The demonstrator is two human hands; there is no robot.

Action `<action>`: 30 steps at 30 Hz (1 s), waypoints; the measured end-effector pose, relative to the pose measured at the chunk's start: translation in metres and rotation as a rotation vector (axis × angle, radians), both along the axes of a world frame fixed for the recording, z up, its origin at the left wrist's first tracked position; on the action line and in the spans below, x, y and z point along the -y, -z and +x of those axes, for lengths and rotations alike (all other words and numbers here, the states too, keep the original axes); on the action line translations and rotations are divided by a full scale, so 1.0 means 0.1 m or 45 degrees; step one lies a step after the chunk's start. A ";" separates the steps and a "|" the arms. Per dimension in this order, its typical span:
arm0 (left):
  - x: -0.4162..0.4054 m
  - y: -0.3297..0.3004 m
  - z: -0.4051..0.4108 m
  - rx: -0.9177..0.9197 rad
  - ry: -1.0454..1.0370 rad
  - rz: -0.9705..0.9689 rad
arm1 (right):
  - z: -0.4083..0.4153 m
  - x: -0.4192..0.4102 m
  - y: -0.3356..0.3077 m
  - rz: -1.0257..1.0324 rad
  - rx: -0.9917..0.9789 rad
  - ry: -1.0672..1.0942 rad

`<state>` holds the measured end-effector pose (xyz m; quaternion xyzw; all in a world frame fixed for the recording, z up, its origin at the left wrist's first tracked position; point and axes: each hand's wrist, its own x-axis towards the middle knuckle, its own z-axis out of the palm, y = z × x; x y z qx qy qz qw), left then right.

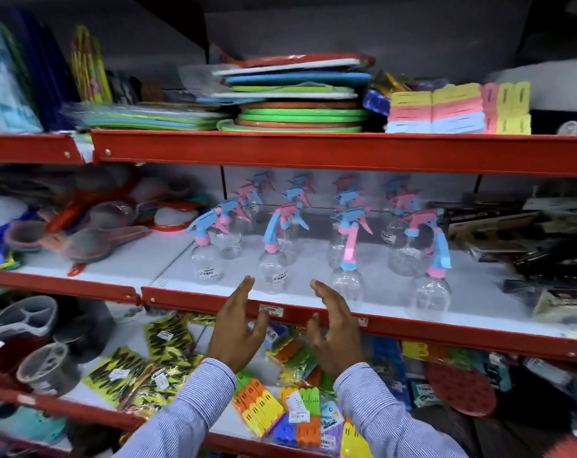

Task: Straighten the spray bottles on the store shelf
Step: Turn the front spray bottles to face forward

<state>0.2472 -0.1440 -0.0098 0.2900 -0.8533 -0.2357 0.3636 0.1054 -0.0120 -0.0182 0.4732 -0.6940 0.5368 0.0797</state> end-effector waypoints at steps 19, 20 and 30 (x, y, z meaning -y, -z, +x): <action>1.06 -0.18 -0.39 0.233 0.381 0.432 | -0.01 1.21 -0.29 0.523 0.513 0.176; 1.08 -0.20 -0.39 0.214 0.407 0.460 | -0.01 1.21 -0.30 0.517 0.504 0.169; 1.00 -0.22 -0.31 0.142 0.445 0.461 | 0.00 1.12 -0.28 0.525 0.477 0.127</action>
